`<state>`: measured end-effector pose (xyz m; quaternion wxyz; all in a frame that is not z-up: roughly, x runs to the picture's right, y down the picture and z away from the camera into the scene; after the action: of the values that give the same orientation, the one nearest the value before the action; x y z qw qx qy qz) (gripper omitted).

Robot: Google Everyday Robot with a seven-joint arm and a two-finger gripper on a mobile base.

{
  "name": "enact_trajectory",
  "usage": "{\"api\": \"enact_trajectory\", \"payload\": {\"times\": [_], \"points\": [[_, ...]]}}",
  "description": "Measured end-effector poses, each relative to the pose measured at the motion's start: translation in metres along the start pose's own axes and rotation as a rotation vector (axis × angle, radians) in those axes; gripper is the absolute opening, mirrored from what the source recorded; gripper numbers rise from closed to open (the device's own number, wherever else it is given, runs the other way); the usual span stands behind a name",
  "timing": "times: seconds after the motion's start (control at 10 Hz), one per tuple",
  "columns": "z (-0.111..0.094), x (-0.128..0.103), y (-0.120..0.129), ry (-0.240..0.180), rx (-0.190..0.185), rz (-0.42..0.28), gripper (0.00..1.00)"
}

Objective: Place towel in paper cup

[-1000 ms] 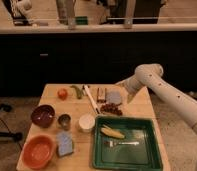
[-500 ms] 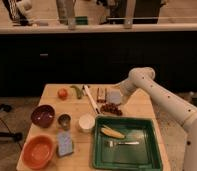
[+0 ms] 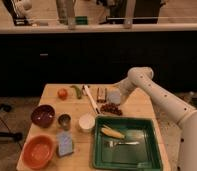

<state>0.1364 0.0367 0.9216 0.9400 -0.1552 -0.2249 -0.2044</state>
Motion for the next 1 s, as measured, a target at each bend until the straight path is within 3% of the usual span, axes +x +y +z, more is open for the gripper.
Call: {"api": "enact_trajectory", "payload": {"times": [1.0], "points": [[0.040,0.017,0.016,-0.013,-0.068,0.066,0.80]]}}
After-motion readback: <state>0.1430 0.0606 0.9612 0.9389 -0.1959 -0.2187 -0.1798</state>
